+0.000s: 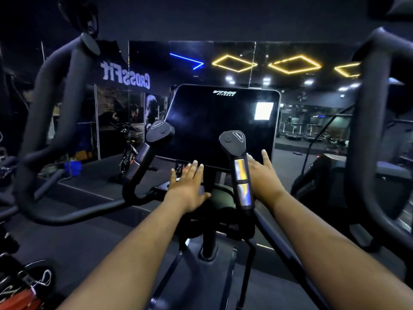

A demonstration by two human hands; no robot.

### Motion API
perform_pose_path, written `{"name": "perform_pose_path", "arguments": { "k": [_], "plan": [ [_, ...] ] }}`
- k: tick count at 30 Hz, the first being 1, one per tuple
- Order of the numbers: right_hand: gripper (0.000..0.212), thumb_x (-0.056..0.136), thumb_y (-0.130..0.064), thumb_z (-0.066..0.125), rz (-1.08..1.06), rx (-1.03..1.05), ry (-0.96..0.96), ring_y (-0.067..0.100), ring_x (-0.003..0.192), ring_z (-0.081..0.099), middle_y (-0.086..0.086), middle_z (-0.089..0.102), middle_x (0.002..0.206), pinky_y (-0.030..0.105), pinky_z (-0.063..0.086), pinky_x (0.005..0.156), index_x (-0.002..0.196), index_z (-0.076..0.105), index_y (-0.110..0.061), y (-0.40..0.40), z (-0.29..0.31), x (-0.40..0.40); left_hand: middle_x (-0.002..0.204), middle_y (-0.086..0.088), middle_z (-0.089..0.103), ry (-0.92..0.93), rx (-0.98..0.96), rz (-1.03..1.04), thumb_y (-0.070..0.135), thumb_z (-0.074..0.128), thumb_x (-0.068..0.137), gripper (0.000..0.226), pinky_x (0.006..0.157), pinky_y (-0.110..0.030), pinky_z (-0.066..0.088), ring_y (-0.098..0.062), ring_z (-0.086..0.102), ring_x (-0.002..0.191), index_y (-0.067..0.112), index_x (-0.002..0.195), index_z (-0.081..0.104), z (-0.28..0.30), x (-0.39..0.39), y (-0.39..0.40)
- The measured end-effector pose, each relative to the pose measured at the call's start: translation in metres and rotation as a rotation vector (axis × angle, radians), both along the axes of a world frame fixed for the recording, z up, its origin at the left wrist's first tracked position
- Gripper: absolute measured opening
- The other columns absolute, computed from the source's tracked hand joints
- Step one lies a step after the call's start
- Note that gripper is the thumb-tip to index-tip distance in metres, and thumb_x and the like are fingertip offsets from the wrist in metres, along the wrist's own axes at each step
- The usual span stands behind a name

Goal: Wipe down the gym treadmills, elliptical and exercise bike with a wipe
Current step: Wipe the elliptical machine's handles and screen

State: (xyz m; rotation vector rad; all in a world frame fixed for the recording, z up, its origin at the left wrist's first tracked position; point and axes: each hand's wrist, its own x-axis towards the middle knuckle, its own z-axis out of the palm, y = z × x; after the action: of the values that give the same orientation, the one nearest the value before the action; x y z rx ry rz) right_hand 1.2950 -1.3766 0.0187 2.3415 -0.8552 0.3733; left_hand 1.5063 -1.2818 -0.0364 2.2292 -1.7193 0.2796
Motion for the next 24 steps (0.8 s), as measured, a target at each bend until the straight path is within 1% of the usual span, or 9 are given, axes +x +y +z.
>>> {"name": "perform_pose_path", "arguments": {
  "k": [3,5,7,8,11,15,17,20,24],
  "plan": [
    [0.052,0.102,-0.023,0.044,-0.028,0.072,-0.036,0.021,0.148,0.034,0.006,0.043,0.156,0.05,0.021,0.123,0.153,0.038,-0.016,0.01,0.0,-0.007,0.17,0.002,-0.017,0.078,-0.015,-0.007,0.061,0.047,0.099,0.093,0.123,-0.056,-0.011,-0.014,-0.012,0.157,0.022,0.163,-0.008,-0.018,-0.001,0.018],
    [0.038,0.099,-0.017,0.047,-0.014,0.134,-0.152,0.026,0.136,0.049,0.01,0.058,0.142,0.042,0.035,0.112,0.137,0.053,-0.015,0.025,-0.005,-0.012,0.171,0.002,-0.013,0.148,-0.022,0.025,0.064,0.045,0.099,0.092,0.123,-0.053,-0.008,-0.013,-0.008,0.157,0.022,0.164,-0.004,-0.03,-0.003,0.029],
    [0.025,0.095,-0.015,0.053,0.068,0.264,-0.496,0.032,0.111,0.064,0.009,0.071,0.116,0.037,0.046,0.085,0.116,0.065,-0.018,0.035,-0.015,-0.019,0.172,0.0,-0.008,0.194,-0.034,0.043,0.066,0.043,0.098,0.09,0.124,-0.052,-0.003,-0.014,-0.003,0.158,0.021,0.164,0.002,-0.038,-0.006,0.041],
    [0.027,0.095,-0.017,0.054,0.103,0.346,-0.684,0.03,0.105,0.066,0.006,0.074,0.112,0.032,0.045,0.079,0.118,0.068,-0.021,0.039,-0.018,-0.022,0.172,0.0,-0.005,0.2,-0.043,0.039,0.067,0.042,0.099,0.088,0.125,-0.051,-0.002,-0.015,-0.001,0.158,0.02,0.164,0.006,-0.041,-0.008,0.045],
    [0.026,0.102,-0.025,0.057,0.209,0.53,-1.177,0.014,0.094,0.067,-0.004,0.075,0.102,0.025,0.045,0.079,0.122,0.073,-0.026,0.047,-0.035,-0.032,0.172,-0.002,0.001,0.134,-0.035,0.001,0.067,0.037,0.099,0.083,0.126,-0.052,0.0,-0.017,0.002,0.158,0.02,0.164,0.012,-0.05,-0.016,0.058],
    [0.03,0.103,-0.034,0.058,0.391,0.505,-1.573,0.009,0.107,0.068,-0.006,0.073,0.115,0.038,0.056,0.093,0.123,0.073,-0.018,0.092,-0.051,-0.041,0.172,-0.001,0.001,0.021,-0.019,-0.044,0.07,0.042,0.097,0.088,0.125,-0.051,-0.001,-0.016,-0.003,0.158,0.021,0.163,0.011,-0.063,-0.021,0.068],
    [0.032,0.104,-0.025,0.058,0.54,0.385,-1.565,0.014,0.115,0.067,-0.002,0.07,0.126,0.045,0.056,0.097,0.129,0.068,-0.009,0.118,-0.06,-0.04,0.172,-0.001,0.002,0.041,-0.049,-0.05,0.07,0.043,0.096,0.09,0.126,-0.05,0.0,-0.016,-0.004,0.158,0.02,0.163,0.01,-0.067,-0.022,0.071],
    [0.035,0.097,0.005,0.061,0.719,0.187,-1.337,0.021,0.125,0.063,0.011,0.065,0.134,0.041,0.051,0.106,0.133,0.061,0.005,0.143,-0.077,-0.028,0.172,-0.001,-0.002,0.06,-0.062,-0.061,0.07,0.044,0.096,0.093,0.126,-0.049,-0.003,-0.016,-0.008,0.157,0.018,0.164,0.007,-0.069,-0.023,0.075],
    [0.054,0.088,0.018,0.057,0.813,0.266,-0.952,0.023,0.139,0.051,0.013,0.057,0.144,0.038,0.039,0.117,0.139,0.056,0.003,0.151,-0.104,0.003,0.172,-0.003,-0.005,0.079,-0.073,-0.052,0.068,0.049,0.094,0.099,0.128,-0.049,-0.002,-0.016,-0.011,0.157,0.015,0.163,0.001,-0.072,-0.024,0.083]
  ]
}}
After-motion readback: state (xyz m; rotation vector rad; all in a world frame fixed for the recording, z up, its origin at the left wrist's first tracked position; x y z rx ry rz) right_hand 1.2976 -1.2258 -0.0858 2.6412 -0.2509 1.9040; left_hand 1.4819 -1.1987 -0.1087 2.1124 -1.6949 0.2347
